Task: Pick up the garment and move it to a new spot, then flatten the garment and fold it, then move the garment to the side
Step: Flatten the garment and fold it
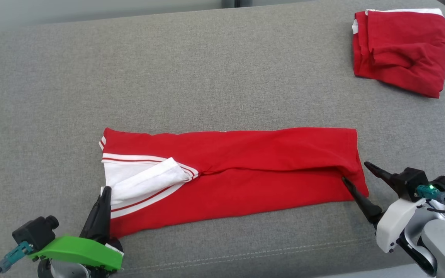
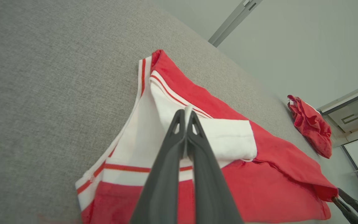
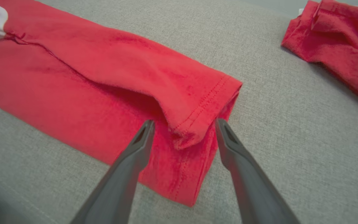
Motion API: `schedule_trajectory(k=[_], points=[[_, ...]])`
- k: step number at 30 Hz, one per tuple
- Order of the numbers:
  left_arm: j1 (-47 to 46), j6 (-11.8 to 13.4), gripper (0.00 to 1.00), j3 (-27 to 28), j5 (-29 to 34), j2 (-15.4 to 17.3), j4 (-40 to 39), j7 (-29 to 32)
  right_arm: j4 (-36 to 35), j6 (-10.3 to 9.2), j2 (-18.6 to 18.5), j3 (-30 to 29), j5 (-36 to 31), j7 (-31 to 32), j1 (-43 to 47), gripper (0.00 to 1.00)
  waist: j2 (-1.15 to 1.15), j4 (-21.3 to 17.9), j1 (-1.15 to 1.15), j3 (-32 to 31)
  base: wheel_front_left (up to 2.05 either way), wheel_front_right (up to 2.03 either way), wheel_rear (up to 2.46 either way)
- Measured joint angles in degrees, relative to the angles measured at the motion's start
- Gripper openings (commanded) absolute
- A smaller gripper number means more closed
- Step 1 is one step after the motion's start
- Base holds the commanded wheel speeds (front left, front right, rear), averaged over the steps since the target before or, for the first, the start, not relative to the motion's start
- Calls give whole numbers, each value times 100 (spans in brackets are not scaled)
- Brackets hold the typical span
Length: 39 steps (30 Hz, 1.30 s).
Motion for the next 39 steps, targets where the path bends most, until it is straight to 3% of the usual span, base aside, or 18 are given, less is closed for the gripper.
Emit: schedule_trajectory(k=[5,11,14,20,31,39], points=[[235,122,100,27,12,198,-3,112,134,-1,-20,-42,32,-1,199,100,0,-31,0,-28,0,0,0],[502,277,100,155,32,361,-71,165,178,-111,-16,-556,477,-15,309,100,0,-49,0,-83,0,0,0],[552,333,100,252,51,390,-210,90,175,-144,97,-912,935,-33,377,100,0,-36,0,-129,0,0,0],[522,338,100,331,169,376,-656,-120,234,-80,423,-1090,1550,-13,391,100,0,29,0,-211,0,0,0],[400,339,100,51,409,242,-1126,-148,675,-62,654,-1340,2245,712,186,100,0,258,0,-196,0,0,0],[404,471,100,27,411,182,-1159,-148,1040,-64,770,-1555,2759,1212,12,100,0,534,0,-126,0,0,0]])
